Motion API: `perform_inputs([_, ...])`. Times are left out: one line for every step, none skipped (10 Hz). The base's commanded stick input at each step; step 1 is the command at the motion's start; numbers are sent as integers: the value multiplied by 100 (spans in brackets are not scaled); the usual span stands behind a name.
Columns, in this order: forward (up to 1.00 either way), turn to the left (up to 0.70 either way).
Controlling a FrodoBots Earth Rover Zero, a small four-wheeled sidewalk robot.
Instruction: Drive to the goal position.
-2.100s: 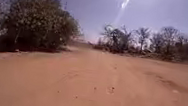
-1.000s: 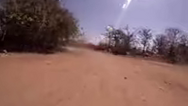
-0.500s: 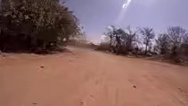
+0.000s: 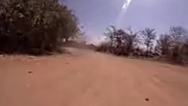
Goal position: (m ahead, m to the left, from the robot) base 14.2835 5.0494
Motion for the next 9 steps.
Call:
perform_inputs([100,0])
perform_inputs([100,0])
perform_inputs([100,0])
perform_inputs([100,0])
perform_inputs([100,0])
perform_inputs([100,0])
perform_inputs([100,0])
perform_inputs([100,-8])
perform_inputs([100,-20])
